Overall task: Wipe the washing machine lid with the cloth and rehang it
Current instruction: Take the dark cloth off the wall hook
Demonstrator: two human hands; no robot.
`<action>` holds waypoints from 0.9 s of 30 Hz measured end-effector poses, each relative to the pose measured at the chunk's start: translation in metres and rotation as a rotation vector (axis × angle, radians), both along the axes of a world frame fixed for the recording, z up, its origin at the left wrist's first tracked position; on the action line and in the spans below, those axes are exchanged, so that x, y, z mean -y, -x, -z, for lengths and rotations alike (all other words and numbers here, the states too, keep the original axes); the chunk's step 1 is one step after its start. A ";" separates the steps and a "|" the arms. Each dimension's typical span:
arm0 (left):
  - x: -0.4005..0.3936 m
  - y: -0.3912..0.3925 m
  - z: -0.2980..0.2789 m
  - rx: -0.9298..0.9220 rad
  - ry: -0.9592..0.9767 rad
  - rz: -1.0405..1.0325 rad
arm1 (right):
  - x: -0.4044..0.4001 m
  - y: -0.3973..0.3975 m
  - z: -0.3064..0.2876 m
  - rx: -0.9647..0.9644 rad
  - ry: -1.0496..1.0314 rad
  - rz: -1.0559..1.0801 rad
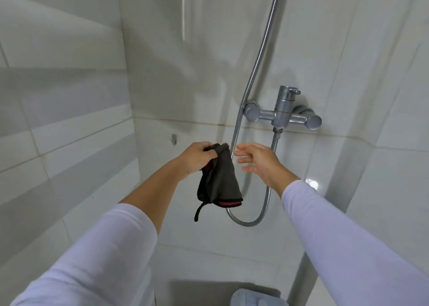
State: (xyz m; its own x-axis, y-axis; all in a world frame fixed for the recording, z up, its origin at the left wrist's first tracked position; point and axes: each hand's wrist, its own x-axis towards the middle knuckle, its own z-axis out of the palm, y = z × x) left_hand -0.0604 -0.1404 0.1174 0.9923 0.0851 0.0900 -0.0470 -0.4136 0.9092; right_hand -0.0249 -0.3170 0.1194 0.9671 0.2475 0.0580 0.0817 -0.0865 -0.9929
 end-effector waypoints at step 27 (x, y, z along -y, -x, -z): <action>0.150 -0.055 0.102 -0.276 0.336 0.408 | 0.191 0.002 0.116 -0.291 -0.120 0.052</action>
